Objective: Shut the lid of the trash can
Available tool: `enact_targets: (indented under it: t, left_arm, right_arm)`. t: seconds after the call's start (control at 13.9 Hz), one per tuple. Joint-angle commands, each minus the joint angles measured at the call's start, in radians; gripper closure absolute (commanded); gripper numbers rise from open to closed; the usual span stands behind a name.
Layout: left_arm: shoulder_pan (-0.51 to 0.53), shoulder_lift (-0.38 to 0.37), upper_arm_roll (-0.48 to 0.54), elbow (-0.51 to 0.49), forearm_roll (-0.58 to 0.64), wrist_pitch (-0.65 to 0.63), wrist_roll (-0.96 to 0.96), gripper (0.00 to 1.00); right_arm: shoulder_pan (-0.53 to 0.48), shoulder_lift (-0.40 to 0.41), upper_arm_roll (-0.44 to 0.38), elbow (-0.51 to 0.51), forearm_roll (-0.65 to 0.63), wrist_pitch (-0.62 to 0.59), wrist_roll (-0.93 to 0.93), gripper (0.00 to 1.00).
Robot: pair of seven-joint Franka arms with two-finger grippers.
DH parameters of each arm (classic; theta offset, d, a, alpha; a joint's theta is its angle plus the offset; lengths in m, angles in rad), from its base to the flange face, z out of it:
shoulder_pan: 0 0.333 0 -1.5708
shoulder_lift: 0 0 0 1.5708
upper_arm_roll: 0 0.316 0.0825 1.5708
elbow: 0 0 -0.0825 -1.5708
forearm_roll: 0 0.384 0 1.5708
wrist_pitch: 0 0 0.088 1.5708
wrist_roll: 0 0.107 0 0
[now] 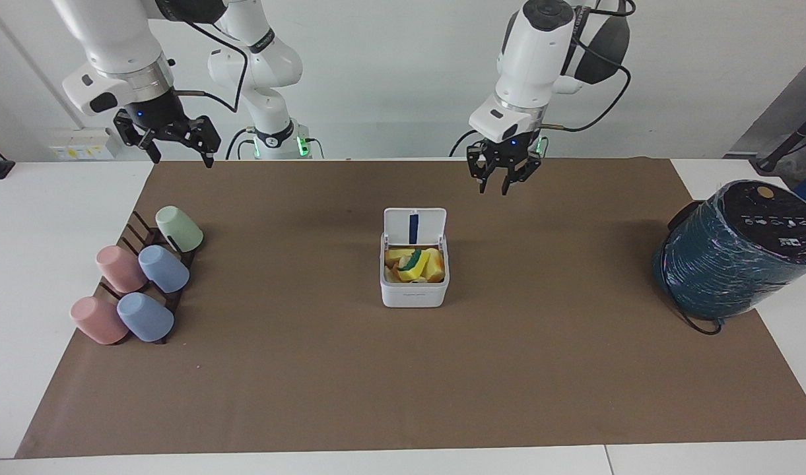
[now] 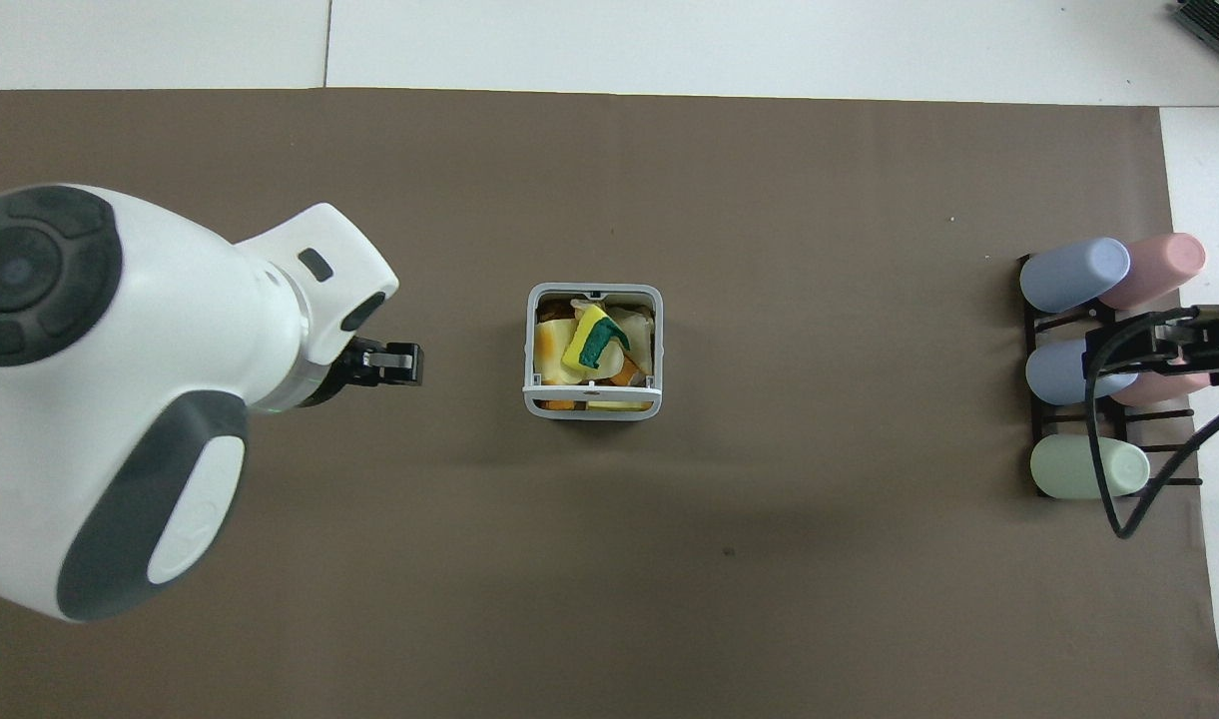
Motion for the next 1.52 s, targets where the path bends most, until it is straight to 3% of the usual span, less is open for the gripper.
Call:
enact_targets:
  t: [0.0, 0.43, 0.94, 1.44]
  left_arm:
    - [-0.074, -0.057, 0.019, -0.092, -0.03, 0.082, -0.076, 0.75]
    - [-0.149, -0.036, 0.019, -0.158, -0.105, 0.338, -0.228, 0.75]
    - [-0.149, 0.097, 0.019, -0.163, -0.13, 0.601, -0.265, 0.75]
    - [-0.132, 0.183, 0.02, -0.15, -0.208, 0.774, -0.265, 0.79]
  right_arm:
    - [-0.005, -0.022, 0.002, -0.023, 0.004, 0.009, -0.018, 0.0]
    - [-0.005, -0.022, 0.002, -0.023, 0.004, 0.009, -0.018, 0.0]
    - [-0.004, -0.022, 0.002, -0.025, 0.004, 0.009, -0.018, 0.0]
    - [-0.004, -0.022, 0.002, -0.023, 0.003, 0.009, -0.018, 0.0]
